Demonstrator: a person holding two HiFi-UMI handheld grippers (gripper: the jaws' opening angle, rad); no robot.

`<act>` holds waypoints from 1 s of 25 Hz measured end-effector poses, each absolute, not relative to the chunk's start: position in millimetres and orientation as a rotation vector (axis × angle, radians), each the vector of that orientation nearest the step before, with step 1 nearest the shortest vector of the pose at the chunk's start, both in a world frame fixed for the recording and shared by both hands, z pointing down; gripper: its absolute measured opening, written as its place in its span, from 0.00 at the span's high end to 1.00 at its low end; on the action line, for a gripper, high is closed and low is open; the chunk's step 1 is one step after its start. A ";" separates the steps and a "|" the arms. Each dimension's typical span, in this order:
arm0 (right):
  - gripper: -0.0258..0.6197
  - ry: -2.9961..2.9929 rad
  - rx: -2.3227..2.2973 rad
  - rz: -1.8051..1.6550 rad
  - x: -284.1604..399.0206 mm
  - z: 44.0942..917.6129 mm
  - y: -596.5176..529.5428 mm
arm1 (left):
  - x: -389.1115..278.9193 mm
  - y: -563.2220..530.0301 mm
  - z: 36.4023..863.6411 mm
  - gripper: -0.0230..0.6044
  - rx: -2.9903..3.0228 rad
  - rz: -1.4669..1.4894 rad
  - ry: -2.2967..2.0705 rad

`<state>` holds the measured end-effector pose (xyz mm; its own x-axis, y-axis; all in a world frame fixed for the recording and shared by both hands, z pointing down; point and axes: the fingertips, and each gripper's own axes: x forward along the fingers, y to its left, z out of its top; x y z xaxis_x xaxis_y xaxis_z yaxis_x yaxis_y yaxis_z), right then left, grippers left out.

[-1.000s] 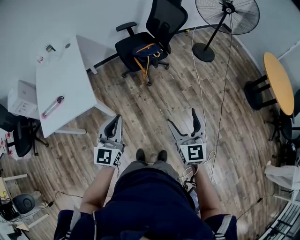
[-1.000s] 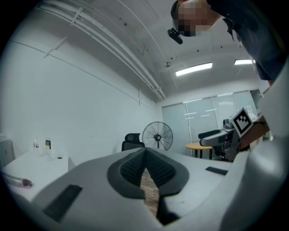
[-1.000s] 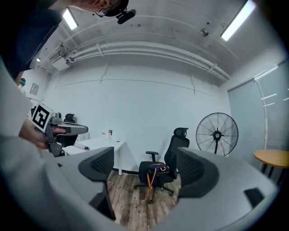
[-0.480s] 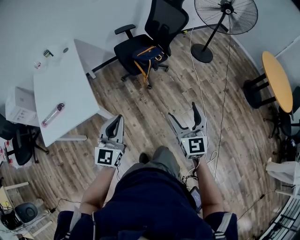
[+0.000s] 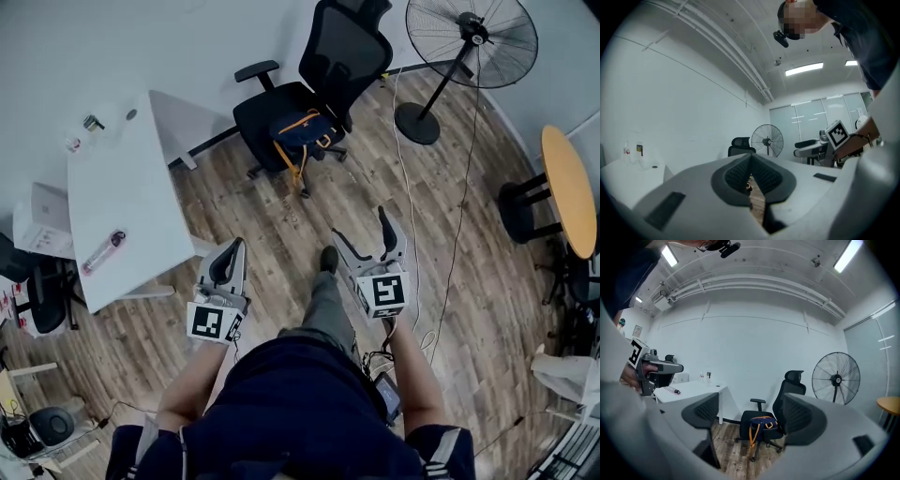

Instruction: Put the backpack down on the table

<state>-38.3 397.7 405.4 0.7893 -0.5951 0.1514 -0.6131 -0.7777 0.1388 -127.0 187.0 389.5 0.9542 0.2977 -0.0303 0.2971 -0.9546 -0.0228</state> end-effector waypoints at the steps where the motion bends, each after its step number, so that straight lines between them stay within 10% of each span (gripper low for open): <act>1: 0.28 -0.979 2.798 0.157 -19.3 410.8 398.7 | -111.2 190.7 388.9 0.96 -3.088 0.054 -0.451; 25: 0.34 -1.306 2.682 0.709 290.0 576.3 335.3 | 169.0 180.6 411.0 0.96 -3.075 -0.063 -0.305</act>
<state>290.0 335.3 576.3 0.5312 -0.7265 0.4359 -0.7614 -0.6350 -0.1305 169.0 180.6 411.0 0.9798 0.1950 0.0453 0.1971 -0.9793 -0.0464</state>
